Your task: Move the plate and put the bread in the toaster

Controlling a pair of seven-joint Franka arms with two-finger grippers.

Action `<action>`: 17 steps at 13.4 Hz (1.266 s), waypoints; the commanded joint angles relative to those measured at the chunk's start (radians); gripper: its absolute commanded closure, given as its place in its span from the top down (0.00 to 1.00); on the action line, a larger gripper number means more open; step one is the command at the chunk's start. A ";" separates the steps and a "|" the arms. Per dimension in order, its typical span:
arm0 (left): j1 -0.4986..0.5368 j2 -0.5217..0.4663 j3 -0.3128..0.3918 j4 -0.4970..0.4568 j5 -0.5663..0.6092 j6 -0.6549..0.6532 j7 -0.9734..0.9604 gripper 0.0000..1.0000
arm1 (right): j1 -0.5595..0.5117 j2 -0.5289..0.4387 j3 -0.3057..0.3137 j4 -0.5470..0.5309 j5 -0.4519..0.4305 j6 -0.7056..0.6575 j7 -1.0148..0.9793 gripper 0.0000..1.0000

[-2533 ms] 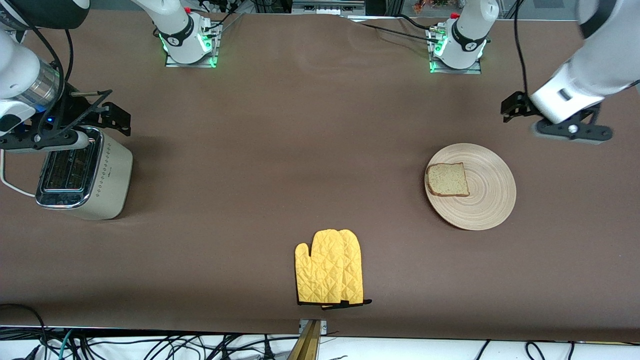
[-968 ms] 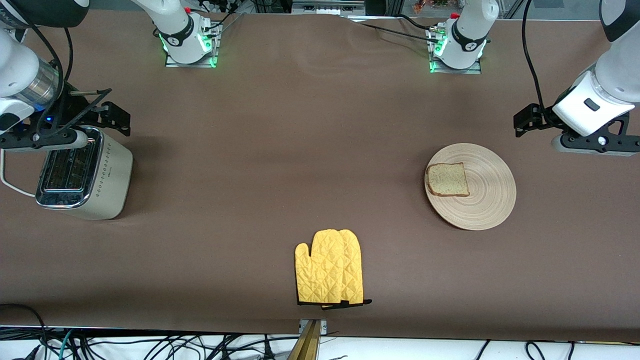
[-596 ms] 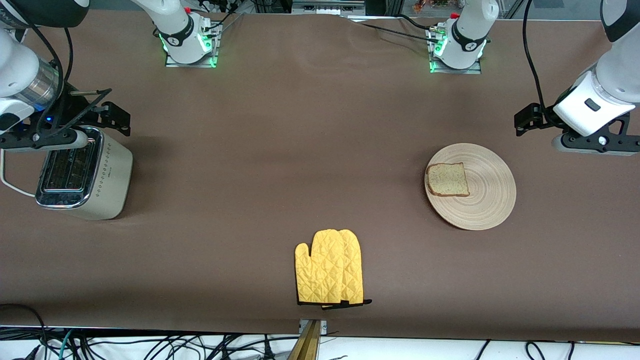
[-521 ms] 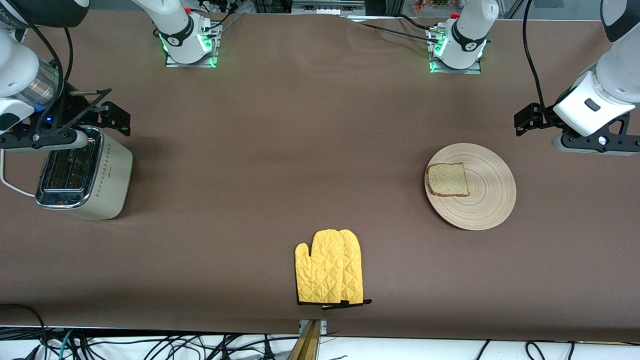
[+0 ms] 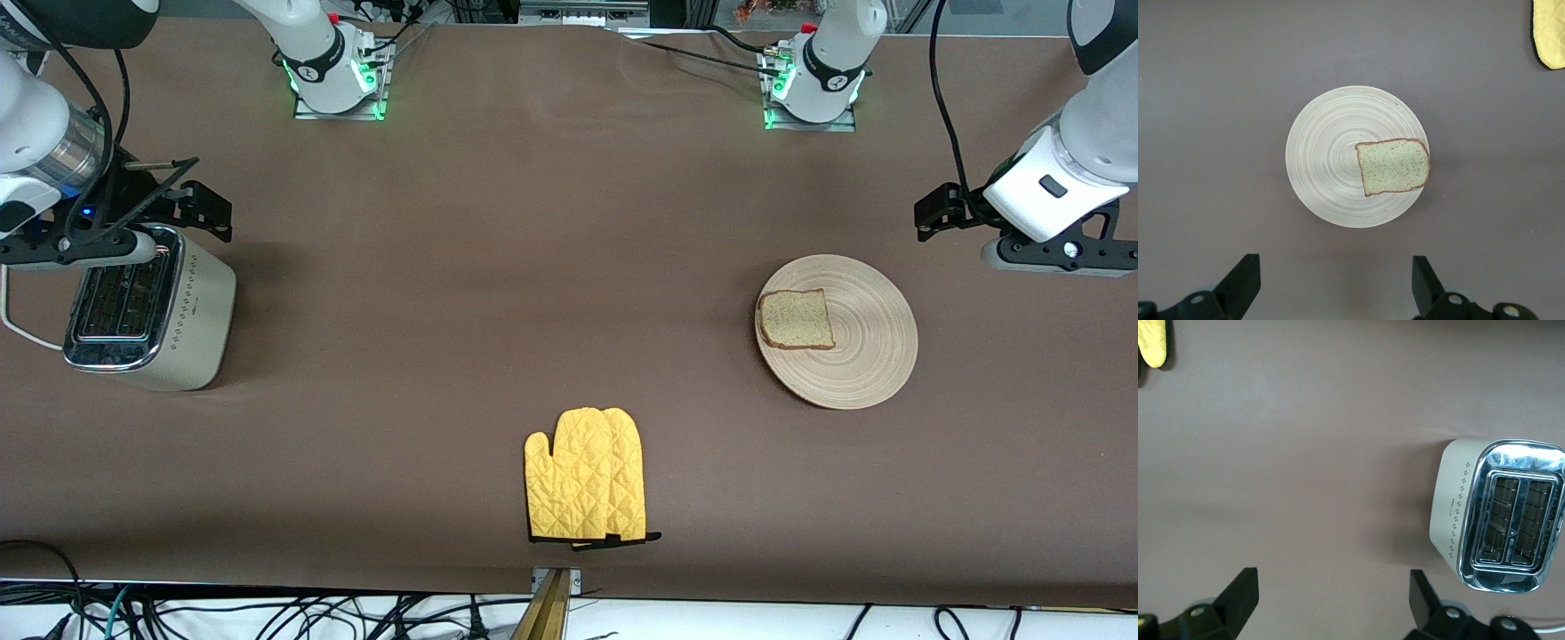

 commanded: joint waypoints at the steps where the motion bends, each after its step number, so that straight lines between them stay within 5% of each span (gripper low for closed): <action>1: 0.003 0.010 0.000 0.030 -0.020 -0.021 0.010 1.00 | 0.002 -0.011 0.000 -0.002 0.001 0.003 0.014 1.00; 17: 0.012 0.009 0.000 0.027 -0.057 -0.023 0.010 1.00 | 0.002 -0.008 -0.002 -0.002 0.001 -0.002 0.014 1.00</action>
